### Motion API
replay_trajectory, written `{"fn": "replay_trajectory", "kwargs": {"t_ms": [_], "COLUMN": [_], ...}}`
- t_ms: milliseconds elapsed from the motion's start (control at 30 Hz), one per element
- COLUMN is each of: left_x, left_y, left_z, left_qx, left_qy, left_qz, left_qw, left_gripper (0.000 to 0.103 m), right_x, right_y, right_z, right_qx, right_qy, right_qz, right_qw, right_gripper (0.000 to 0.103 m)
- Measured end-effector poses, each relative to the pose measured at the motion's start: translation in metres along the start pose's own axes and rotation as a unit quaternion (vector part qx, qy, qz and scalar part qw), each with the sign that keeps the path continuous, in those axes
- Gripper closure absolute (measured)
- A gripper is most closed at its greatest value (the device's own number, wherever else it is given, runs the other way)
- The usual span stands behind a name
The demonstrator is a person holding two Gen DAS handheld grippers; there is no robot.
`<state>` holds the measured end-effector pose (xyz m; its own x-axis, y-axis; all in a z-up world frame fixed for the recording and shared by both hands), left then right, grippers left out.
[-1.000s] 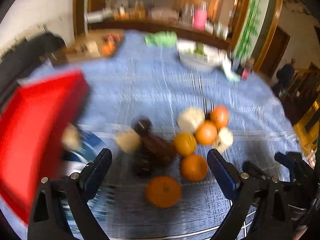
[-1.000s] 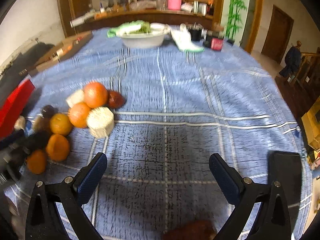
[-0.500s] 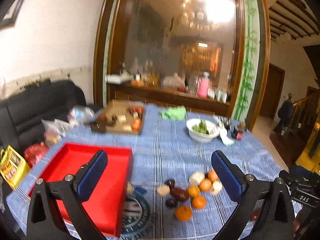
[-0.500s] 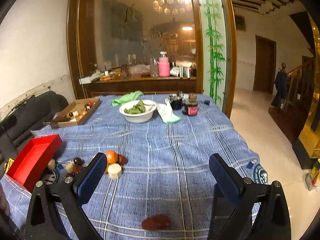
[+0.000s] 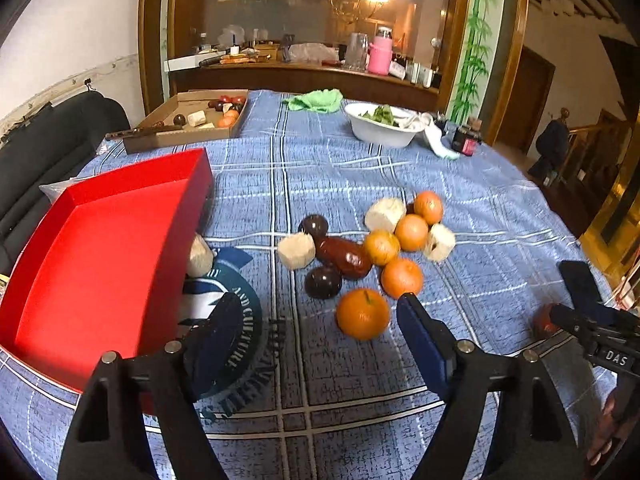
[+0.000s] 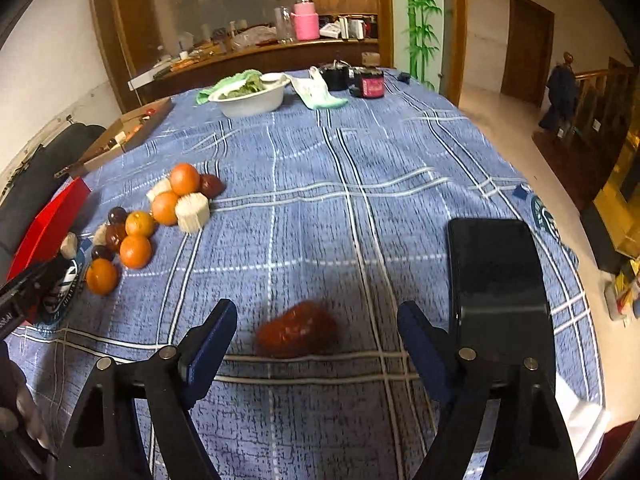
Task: Organize fruits
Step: 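Move the right tool toward a dark red date while the left tool approaches a tangerine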
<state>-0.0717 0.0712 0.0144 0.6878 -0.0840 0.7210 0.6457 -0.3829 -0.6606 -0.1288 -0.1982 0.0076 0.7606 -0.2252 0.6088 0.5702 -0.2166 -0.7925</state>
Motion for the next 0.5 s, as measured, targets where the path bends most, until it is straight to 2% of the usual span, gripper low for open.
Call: {"fn": "replay_trajectory", "kwargs": {"t_ms": [133,233,500], "left_x": [-0.001,-0.002,-0.001], "left_y": [0.003,0.003,0.001], "left_z": [-0.007,-0.01,-0.01], "left_qx": [0.024,0.034,0.033], "left_qy": [0.013,0.021,0.02], "left_qz": [0.002,0.002,0.003], "left_qw": [0.9996,0.9992,0.9993], "left_gripper": [0.024,0.024,0.024], "right_x": [-0.002,0.0,0.0], "right_y": [-0.002,-0.009,-0.012], "right_z": [0.003,0.012,0.013], "right_qx": [-0.016,-0.011,-0.023], "right_qy": [0.005,-0.005,-0.009], "right_qz": [-0.005,-0.02,-0.028], "right_qw": [1.0,1.0,0.999], "right_gripper": [0.017,0.017,0.017]}}
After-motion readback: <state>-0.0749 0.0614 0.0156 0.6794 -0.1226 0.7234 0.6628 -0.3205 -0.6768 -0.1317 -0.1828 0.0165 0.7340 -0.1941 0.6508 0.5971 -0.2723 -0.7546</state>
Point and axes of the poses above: each gripper's, at about its wrist camera, not at the fingertips, and y roughly the way its jaws point, z to its left, x to its top, the point moved 4 cm from there along y, roughly the way its jaws point, and after that the axes turned 11 degrees about -x, right-handed, at the moved point
